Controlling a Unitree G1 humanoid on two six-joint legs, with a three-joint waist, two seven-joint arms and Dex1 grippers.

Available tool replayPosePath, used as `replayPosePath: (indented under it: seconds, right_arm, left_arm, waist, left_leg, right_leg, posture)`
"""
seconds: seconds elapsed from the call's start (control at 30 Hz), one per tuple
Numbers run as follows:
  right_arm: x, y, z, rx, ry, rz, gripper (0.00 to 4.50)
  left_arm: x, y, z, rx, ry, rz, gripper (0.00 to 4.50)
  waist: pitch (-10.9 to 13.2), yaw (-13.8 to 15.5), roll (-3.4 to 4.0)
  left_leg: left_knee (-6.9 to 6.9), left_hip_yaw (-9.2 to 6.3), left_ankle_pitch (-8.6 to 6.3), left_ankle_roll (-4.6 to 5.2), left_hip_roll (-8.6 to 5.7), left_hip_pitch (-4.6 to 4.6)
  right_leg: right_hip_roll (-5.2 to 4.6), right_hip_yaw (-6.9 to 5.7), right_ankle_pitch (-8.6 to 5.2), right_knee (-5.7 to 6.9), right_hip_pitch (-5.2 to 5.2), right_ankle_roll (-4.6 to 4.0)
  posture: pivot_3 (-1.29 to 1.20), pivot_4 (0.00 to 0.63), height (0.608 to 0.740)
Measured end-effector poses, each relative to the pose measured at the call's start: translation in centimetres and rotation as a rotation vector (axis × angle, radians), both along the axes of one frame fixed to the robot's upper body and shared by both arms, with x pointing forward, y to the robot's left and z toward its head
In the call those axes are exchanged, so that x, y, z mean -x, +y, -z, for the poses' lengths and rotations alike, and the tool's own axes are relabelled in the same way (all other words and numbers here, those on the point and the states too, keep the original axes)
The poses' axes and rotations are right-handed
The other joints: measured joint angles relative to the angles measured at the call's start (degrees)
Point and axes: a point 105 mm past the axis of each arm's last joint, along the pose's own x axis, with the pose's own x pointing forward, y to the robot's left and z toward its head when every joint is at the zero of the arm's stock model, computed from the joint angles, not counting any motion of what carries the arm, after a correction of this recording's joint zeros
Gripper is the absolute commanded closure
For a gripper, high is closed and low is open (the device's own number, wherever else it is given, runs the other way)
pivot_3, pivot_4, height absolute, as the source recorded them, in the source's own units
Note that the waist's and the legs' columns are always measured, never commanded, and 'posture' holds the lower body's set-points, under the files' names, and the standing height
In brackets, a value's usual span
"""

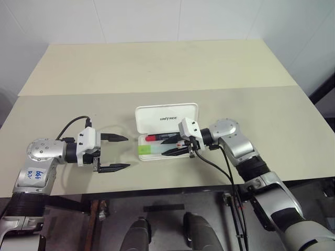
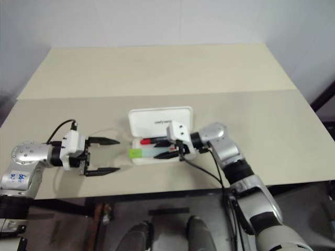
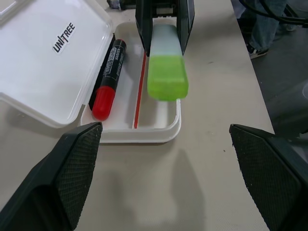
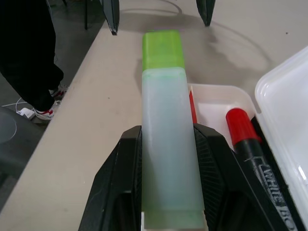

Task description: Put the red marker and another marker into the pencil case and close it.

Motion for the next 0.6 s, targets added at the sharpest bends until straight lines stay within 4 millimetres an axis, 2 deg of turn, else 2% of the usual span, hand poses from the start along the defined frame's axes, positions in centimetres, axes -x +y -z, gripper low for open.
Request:
replayPosePath:
  seconds: [0.13, 0.17, 0.2, 0.4, 0.6]
  right_arm:
    - [-0.3, -0.1, 0.6, 0.022, -0.008, 0.002, 3.38]
    - [-0.4, -0.2, 0.8, 0.03, -0.011, 0.004, 2.64]
    - [-0.5, -0.3, 1.0, 0.039, -0.013, 0.007, 2.39]
    - [-1.1, -0.2, 0.5, 0.043, -0.053, 0.003, 0.07]
    - [-0.7, 1.0, -1.3, -0.026, -0.092, -0.032, 0.02]
  left_arm:
    - [0.0, -0.2, -0.2, -0.001, -0.011, 0.003, 0.0]
    - [0.0, -0.1, -0.3, 0.0, -0.014, 0.0, 0.0]
    - [0.0, 0.0, -0.4, 0.002, -0.017, -0.007, 0.0]
    - [0.2, 0.3, -0.1, 0.005, -0.007, -0.018, 0.0]
    - [0.2, 0.3, -0.1, 0.005, -0.011, -0.018, 0.0]
  waist:
    - [0.0, 0.0, 0.0]
    - [0.0, 0.0, 0.0]
    - [0.0, 0.0, 0.0]
    - [0.0, -0.2, 0.0]
    - [0.0, -0.2, 0.01]
  left_leg:
    - [0.01, 0.01, 0.0, 0.0, 0.0, 0.01]
    - [0.01, 0.01, 0.0, 0.0, 0.0, 0.01]
    - [0.02, 0.01, 0.0, 0.0, 0.0, 0.01]
    - [-0.02, 0.01, 0.0, -0.01, 0.01, 0.02]
    - [-0.03, 0.0, -0.01, -0.02, 0.02, 0.01]
  right_leg:
    - [0.0, 0.0, 0.0, 0.0, 0.01, 0.0]
    - [0.0, 0.0, 0.0, 0.01, 0.01, 0.0]
    - [0.01, 0.0, 0.0, 0.02, 0.0, 0.0]
    - [0.01, 0.0, -0.01, 0.0, -0.01, -0.01]
    - [0.0, 0.0, -0.01, 0.0, -0.02, -0.01]
  posture:
    - [0.0, 0.15, 0.74]
    - [0.0, 0.15, 0.74]
    - [0.0, 0.15, 0.74]
    - [0.0, 0.15, 0.74]
    - [0.0, 0.15, 0.74]
